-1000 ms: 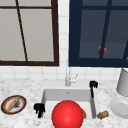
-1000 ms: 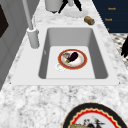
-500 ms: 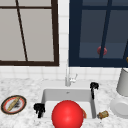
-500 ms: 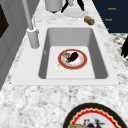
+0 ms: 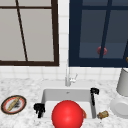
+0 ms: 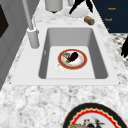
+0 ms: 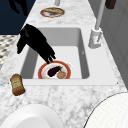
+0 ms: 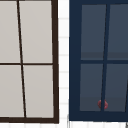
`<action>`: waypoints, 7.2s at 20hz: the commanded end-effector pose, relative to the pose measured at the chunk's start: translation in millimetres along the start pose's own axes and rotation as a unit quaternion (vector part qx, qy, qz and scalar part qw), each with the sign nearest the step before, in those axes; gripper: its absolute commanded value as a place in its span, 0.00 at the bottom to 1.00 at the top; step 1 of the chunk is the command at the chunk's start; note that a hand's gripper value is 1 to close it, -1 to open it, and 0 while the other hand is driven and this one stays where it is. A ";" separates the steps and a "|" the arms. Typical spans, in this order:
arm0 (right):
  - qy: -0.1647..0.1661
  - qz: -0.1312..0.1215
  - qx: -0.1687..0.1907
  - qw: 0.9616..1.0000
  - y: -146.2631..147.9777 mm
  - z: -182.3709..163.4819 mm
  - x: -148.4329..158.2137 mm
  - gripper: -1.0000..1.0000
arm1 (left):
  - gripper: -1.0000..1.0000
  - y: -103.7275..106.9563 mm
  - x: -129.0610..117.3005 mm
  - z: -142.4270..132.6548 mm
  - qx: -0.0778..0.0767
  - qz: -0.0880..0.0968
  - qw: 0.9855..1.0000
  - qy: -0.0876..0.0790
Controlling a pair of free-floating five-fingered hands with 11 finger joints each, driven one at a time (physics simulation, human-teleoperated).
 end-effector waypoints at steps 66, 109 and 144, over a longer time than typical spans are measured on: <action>-0.029 -0.130 -0.114 0.985 119.1 145.1 -46.7 0.00 | 0.50 0.0 0.0 0.0 0.000 0.000 1.000 0.000; 0.055 -0.265 -0.182 0.945 102.0 158.7 -60.8 0.00 | 0.50 0.0 0.0 0.0 0.000 0.000 1.000 0.000; 0.133 -0.367 -0.202 0.898 64.5 207.6 -62.1 0.00 | 0.50 0.0 0.0 0.0 0.000 0.000 1.000 0.000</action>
